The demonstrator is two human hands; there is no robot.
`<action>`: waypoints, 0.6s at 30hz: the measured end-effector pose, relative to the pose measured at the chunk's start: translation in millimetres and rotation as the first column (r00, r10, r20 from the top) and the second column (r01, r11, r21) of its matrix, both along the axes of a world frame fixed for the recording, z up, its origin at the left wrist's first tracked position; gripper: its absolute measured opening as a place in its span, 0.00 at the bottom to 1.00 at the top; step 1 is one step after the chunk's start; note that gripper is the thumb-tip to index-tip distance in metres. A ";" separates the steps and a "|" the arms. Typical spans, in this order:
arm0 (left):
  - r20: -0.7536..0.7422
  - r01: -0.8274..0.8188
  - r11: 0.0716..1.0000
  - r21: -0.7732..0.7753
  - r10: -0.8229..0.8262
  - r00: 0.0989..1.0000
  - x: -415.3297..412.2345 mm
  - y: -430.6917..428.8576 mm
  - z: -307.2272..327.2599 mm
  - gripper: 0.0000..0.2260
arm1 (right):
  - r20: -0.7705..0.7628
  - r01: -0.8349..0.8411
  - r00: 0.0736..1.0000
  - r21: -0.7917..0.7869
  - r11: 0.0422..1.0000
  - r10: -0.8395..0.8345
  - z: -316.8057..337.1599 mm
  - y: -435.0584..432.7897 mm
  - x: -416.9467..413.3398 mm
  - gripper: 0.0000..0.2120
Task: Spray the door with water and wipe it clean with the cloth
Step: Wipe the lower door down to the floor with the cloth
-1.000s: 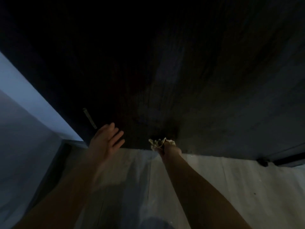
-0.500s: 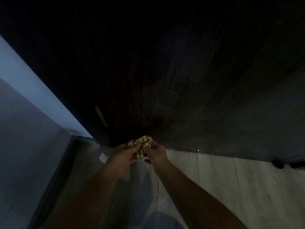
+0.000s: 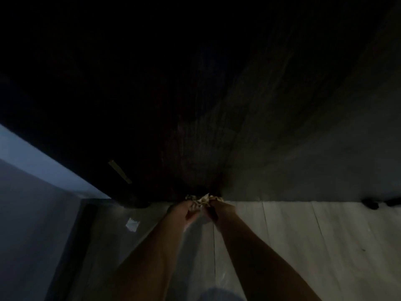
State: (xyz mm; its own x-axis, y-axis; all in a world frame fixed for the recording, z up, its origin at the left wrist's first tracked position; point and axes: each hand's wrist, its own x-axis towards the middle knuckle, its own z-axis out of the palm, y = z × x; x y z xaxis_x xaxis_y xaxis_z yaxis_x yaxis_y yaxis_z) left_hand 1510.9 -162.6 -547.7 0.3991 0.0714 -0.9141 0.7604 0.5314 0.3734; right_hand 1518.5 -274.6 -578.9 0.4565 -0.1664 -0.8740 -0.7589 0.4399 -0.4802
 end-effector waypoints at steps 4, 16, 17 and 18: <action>0.022 -0.035 0.997 -0.071 0.036 0.999 10.2 -1.3 5.4 0.13 | 0.062 -0.034 0.998 0.020 0.999 0.033 -0.4 2.1 6.5 0.03; 0.281 -0.201 0.973 -0.117 0.227 0.933 5.6 4.2 105.7 0.08 | 0.313 0.108 0.931 0.256 0.961 -0.188 157.7 -0.3 -14.8 0.03; 0.311 -0.208 0.971 -0.116 0.234 0.921 4.5 5.0 118.9 0.08 | 0.332 0.095 0.924 0.280 0.955 -0.189 172.1 0.3 -16.1 0.03; 0.343 -0.215 0.970 -0.113 0.242 0.908 2.3 5.4 133.1 0.08 | 0.354 0.078 0.917 0.293 0.953 -0.184 184.0 0.2 -17.0 0.03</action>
State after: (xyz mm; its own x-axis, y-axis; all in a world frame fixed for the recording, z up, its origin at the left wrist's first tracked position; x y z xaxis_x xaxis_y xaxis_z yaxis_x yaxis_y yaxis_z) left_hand 1513.2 -157.2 -414.7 0.6762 0.1391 -0.7235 0.4412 0.7100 0.5488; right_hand 1501.5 -274.4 -395.0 0.7473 -0.0318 -0.6637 -0.4739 0.6746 -0.5659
